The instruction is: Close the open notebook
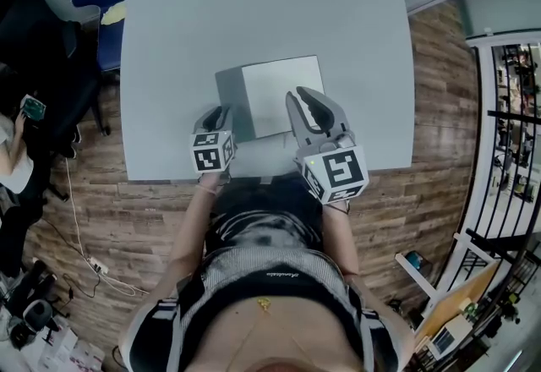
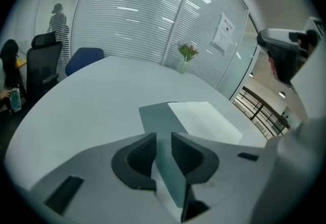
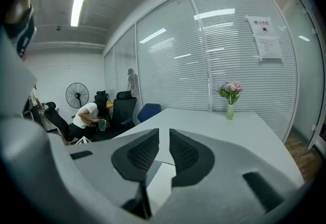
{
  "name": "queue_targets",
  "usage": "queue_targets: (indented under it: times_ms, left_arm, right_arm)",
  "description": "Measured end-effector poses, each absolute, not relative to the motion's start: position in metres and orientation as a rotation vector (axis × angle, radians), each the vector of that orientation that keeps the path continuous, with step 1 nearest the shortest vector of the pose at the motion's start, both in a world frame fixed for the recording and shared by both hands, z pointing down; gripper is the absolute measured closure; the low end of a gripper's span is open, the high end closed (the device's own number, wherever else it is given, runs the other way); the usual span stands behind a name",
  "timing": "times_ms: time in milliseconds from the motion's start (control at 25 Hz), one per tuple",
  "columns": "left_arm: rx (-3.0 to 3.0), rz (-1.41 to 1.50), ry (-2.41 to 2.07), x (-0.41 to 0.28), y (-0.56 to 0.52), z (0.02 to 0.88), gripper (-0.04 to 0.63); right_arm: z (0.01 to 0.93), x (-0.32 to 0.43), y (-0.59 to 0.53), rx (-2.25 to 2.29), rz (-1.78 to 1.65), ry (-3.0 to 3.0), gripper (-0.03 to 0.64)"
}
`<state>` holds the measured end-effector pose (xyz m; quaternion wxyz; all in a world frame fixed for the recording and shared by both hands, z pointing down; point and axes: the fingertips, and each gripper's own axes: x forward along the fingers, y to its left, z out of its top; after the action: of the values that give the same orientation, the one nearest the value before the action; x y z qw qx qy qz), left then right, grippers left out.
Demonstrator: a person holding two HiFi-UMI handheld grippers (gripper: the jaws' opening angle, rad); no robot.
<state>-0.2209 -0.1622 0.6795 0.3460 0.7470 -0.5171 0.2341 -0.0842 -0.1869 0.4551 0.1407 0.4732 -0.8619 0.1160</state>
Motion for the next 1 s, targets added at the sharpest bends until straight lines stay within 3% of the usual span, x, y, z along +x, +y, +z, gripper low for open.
queue_targets:
  times_ms: [1000]
  left_arm:
    - [1.715,0.448,-1.273,-0.23,-0.158,0.711,0.525]
  right_arm:
    - [0.454,-0.062,-0.182,1.448,0.353,-2.434,0.551]
